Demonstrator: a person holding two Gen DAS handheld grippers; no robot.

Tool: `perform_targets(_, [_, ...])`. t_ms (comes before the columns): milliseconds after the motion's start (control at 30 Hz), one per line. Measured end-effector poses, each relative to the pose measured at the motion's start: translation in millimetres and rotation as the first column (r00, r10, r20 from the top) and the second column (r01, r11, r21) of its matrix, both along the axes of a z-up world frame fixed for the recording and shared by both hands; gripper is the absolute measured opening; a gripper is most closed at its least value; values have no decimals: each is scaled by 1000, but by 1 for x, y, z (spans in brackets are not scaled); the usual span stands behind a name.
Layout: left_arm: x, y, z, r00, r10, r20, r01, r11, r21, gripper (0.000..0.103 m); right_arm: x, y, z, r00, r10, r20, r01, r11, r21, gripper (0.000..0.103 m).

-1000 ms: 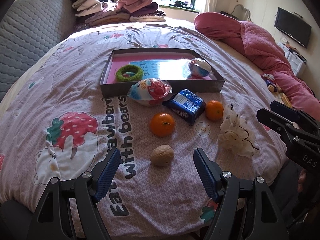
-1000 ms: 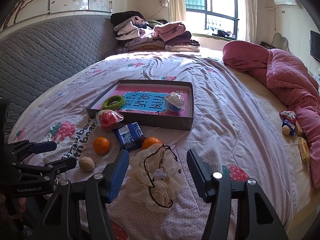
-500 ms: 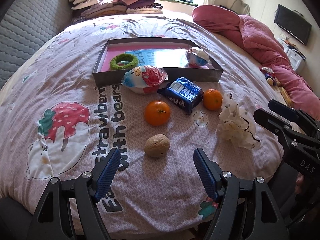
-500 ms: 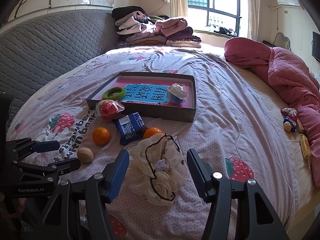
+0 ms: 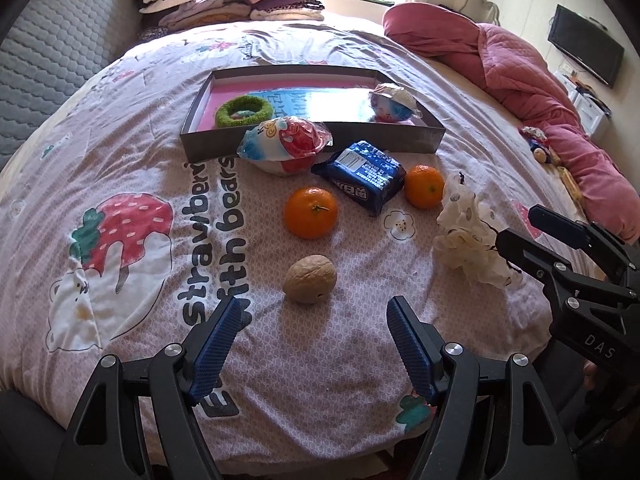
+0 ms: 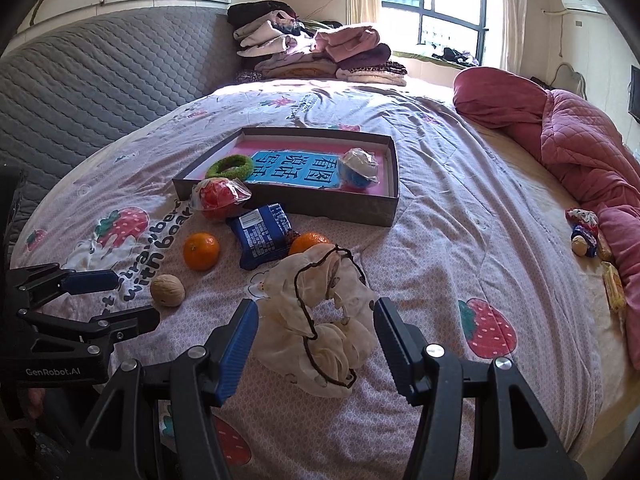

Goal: Organize objects
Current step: 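Move the left gripper to the walnut while the right gripper reaches the cream mesh bag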

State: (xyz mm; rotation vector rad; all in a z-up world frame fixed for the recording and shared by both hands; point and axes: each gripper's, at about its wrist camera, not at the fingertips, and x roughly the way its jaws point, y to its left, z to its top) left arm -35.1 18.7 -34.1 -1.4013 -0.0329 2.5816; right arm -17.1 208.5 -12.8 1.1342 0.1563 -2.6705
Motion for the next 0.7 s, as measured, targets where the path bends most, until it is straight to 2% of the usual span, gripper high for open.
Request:
perform_targets(333, [-5,-2,-5,1000,26,-5,-26,1000,9,76,-12,0,-25,999,-14,44,13,999,32,59])
perform_targets(700, [-16,2,-21,1000,23,-6,-23,1000,-4,76,-23,-4,-43,999,-12,46,10,999,45,59])
